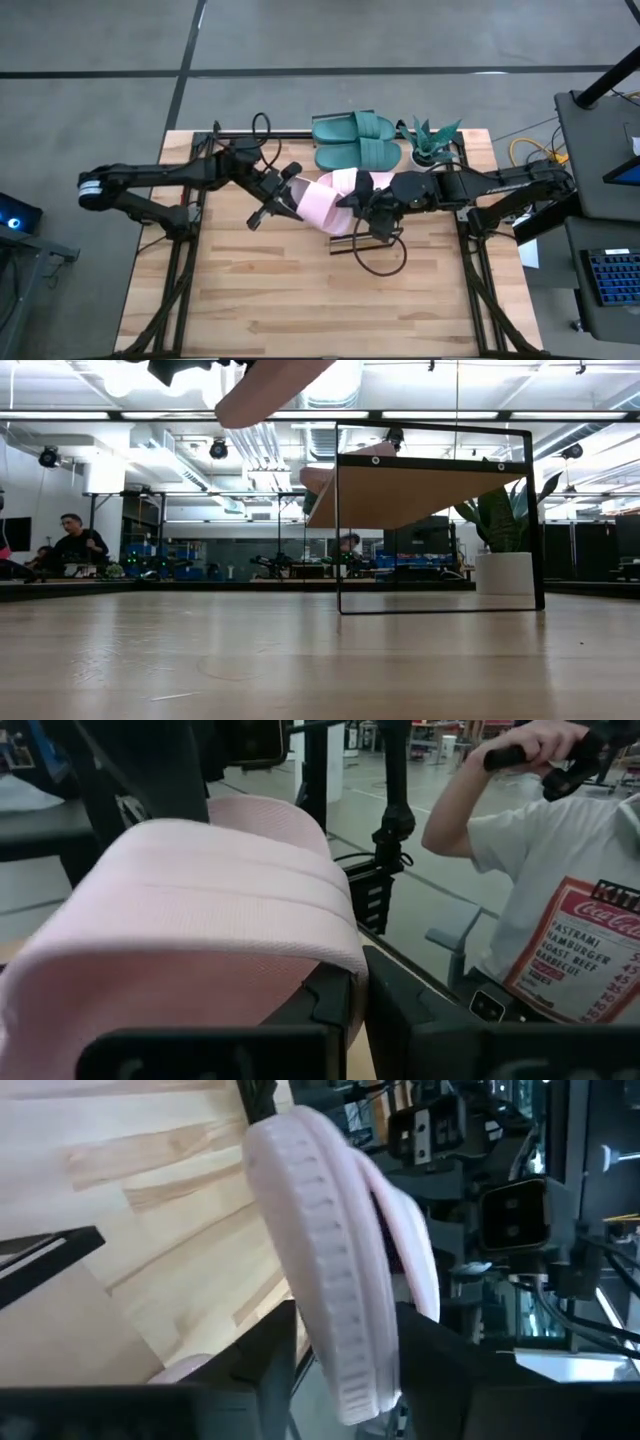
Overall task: Pick and place slides into the shelf
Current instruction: Put the pink slide on the shelf
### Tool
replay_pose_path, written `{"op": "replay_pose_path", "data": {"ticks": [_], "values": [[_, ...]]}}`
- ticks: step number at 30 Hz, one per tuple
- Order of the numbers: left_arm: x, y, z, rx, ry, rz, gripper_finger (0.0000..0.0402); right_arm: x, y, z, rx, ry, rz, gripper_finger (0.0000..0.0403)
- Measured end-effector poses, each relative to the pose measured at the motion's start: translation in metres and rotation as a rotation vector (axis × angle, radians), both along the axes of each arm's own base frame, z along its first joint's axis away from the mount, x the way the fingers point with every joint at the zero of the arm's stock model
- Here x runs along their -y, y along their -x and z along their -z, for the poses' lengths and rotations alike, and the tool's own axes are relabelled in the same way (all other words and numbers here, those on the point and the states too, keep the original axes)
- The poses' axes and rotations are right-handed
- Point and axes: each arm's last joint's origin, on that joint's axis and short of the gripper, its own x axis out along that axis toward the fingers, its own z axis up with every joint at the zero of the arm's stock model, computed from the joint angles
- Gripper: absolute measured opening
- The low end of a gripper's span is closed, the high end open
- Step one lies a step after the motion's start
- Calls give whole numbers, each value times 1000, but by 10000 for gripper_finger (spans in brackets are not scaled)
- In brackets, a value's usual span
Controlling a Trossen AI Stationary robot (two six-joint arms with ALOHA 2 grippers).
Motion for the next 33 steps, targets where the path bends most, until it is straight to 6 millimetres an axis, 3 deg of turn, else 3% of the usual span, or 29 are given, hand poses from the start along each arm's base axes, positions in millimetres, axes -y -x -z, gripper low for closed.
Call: {"op": "replay_pose_path", "data": {"ticks": [8,16,21,27,33], "values": [[0,-1,-4,23,1,1,9,0,1,3,-30,18,-13,30],[1,15,-18,152,-112,-56,63,0,1,0,1,-9,95,29],[3,30,-26,216,-188,-129,120,-3,4,-1,5,3,137,29],[7,55,-42,325,-331,-238,196,2,7,1,30,27,416,28],[14,54,-43,386,-464,-266,208,3,7,-1,88,-59,526,28]]}}
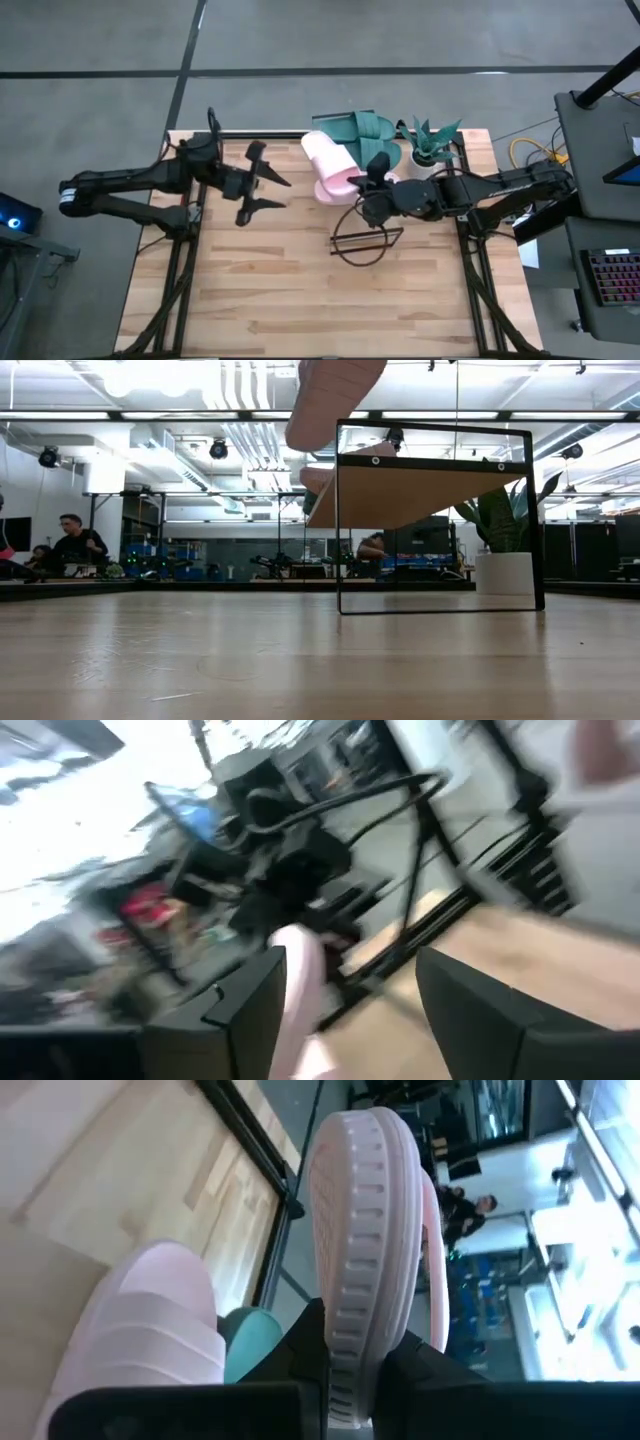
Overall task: Pick and place slides into the shelf
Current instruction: Put the pink slide on the shelf
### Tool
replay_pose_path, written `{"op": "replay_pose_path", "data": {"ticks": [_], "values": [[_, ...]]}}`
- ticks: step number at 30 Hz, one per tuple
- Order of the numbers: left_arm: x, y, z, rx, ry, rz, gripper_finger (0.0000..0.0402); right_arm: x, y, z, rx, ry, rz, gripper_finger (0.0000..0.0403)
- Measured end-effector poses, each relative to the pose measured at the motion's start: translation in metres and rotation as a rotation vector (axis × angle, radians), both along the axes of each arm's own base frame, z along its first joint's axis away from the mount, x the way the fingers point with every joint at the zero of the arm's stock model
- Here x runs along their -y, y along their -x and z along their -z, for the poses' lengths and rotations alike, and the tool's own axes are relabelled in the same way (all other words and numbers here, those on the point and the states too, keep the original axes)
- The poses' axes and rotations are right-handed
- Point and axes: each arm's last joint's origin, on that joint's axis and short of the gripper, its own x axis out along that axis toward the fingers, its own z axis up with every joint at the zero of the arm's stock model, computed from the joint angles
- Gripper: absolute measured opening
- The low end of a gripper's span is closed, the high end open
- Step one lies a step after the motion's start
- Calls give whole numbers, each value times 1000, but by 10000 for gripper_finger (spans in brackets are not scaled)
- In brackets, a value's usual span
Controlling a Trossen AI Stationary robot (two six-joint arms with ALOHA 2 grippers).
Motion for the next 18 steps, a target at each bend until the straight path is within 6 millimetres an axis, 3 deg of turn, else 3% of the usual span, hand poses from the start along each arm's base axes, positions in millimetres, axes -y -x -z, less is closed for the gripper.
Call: {"op": "replay_pose_path", "data": {"ticks": [6,13,18], "values": [[7,-27,14,-10,-196,-272,192,1,-1,-3,95,-106,57,28],[23,-57,18,61,-349,-358,189,1,-1,-3,110,-128,71,28],[27,-73,23,45,-363,-375,189,2,-1,-3,112,-107,105,28]]}}
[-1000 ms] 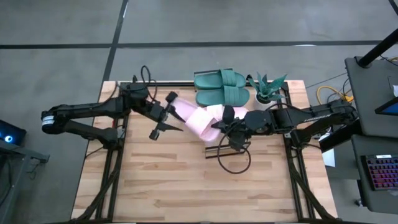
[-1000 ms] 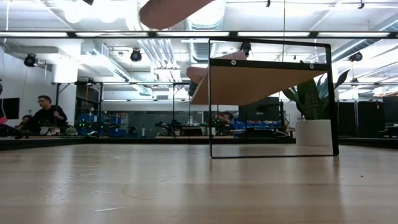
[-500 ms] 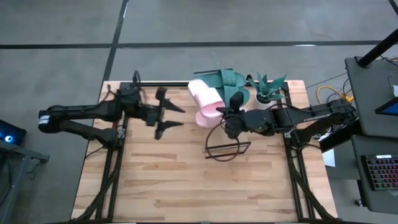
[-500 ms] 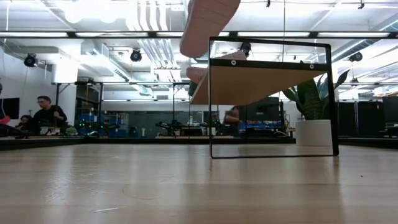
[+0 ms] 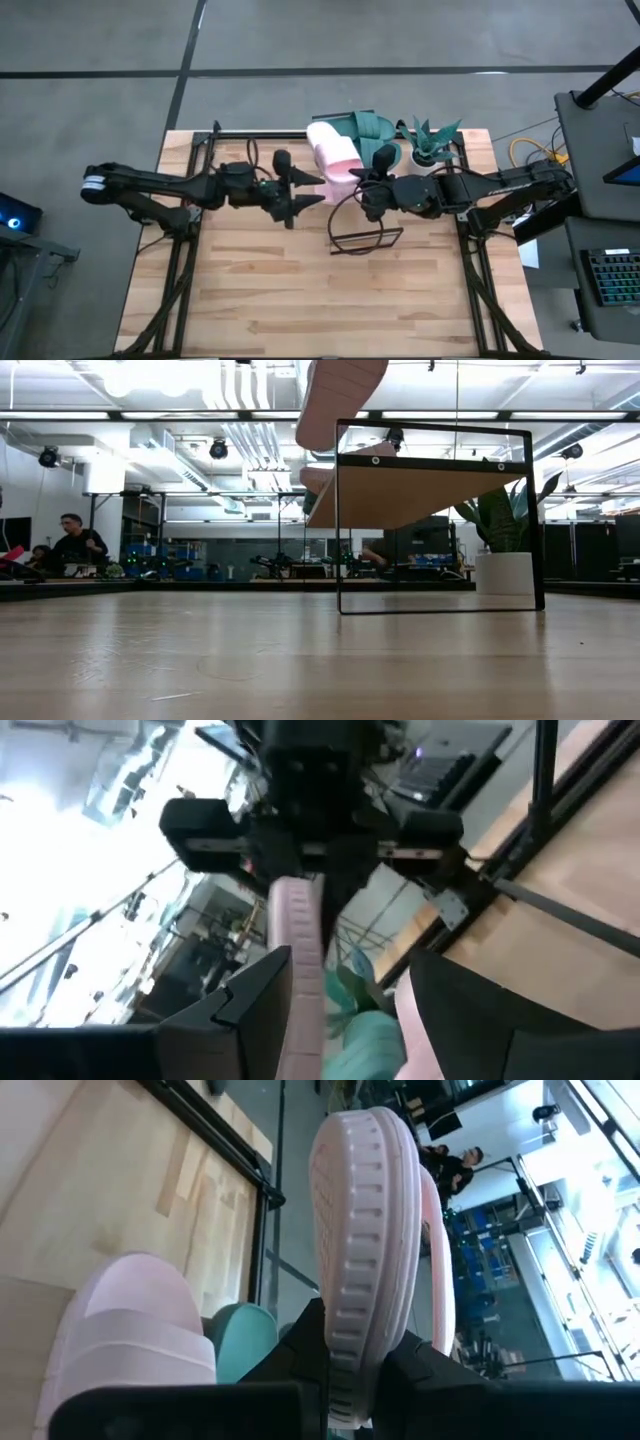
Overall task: Pick and place slides into the shelf
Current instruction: Put the pink slide on the shelf
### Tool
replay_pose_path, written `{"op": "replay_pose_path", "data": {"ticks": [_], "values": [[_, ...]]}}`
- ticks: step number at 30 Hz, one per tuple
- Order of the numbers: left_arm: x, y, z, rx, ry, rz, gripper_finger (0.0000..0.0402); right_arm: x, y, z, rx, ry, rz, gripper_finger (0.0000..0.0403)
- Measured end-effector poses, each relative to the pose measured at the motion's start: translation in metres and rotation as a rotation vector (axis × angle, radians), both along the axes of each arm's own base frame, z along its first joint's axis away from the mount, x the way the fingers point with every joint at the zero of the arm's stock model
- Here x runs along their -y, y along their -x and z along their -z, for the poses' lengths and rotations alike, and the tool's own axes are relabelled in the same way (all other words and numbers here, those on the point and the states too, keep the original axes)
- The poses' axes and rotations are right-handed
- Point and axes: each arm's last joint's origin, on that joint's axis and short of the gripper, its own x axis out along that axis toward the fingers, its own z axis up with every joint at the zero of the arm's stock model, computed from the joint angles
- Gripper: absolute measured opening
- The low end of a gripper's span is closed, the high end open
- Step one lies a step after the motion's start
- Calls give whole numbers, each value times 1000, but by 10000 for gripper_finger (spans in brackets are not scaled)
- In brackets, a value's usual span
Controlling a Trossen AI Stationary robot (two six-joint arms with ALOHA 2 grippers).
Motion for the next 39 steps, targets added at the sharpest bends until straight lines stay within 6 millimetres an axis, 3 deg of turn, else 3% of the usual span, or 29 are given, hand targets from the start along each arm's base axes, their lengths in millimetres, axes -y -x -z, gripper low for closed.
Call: {"op": "replay_pose_path", "data": {"ticks": [6,15,18,21,24,25,29,33,39], "values": [[-3,-19,3,41,48,-151,189,-1,-2,2,-6,-4,-1,28],[-2,-37,11,18,20,-170,186,-1,-2,3,-14,2,-3,25],[-2,-38,11,18,14,-172,161,0,-2,3,-18,5,-3,25],[-2,-37,9,21,1,-172,105,-1,-2,3,-19,5,-5,25],[-2,-33,6,27,3,-152,34,-1,-2,2,-10,-2,-6,45],[-2,-32,4,30,4,-146,27,-1,-2,2,-6,-5,-7,57],[0,-22,2,39,8,-90,27,-2,3,-3,29,-43,-4,111],[5,-2,0,70,1,56,27,-4,22,-12,30,-101,-66,147],[14,34,8,110,-17,471,26,-9,55,-33,81,-317,-450,152]]}}
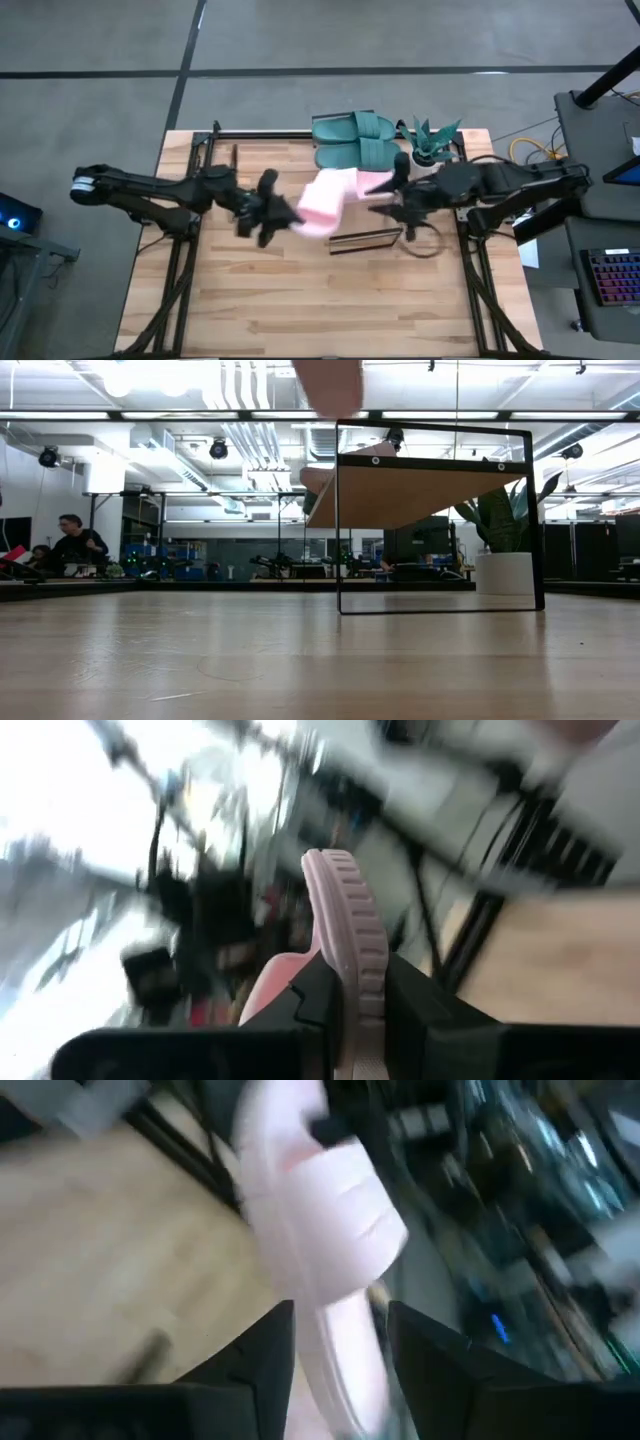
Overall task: Pick and place slides into the shelf
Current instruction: Put the pink slide on the shelf
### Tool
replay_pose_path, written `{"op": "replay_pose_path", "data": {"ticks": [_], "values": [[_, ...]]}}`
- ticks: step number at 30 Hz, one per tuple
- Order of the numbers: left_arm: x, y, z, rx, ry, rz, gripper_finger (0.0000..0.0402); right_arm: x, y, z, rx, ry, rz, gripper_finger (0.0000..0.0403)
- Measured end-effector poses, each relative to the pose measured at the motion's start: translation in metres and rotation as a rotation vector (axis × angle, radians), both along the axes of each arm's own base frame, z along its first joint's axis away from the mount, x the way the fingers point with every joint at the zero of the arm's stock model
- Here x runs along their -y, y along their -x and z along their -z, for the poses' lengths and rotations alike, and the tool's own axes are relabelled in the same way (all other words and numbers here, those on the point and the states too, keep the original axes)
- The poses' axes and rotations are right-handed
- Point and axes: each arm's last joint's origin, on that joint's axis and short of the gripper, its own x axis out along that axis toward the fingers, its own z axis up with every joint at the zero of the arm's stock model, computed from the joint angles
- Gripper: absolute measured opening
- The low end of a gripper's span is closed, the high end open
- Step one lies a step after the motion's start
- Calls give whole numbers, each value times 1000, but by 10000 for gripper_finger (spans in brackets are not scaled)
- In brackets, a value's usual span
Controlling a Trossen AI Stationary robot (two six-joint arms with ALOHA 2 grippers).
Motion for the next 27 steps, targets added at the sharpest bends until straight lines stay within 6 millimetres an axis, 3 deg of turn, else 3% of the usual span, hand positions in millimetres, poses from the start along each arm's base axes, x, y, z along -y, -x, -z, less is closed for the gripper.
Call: {"op": "replay_pose_path", "data": {"ticks": [3,6,17,27], "values": [[5,15,4,75,-38,213,26,-4,4,-1,75,15,-161,142],[7,22,11,122,-62,318,26,-8,-1,6,138,108,-234,134],[9,8,18,109,-27,362,26,-16,-39,36,230,452,-255,143],[11,4,21,107,-45,444,25,-18,-55,31,232,456,-250,170]]}}
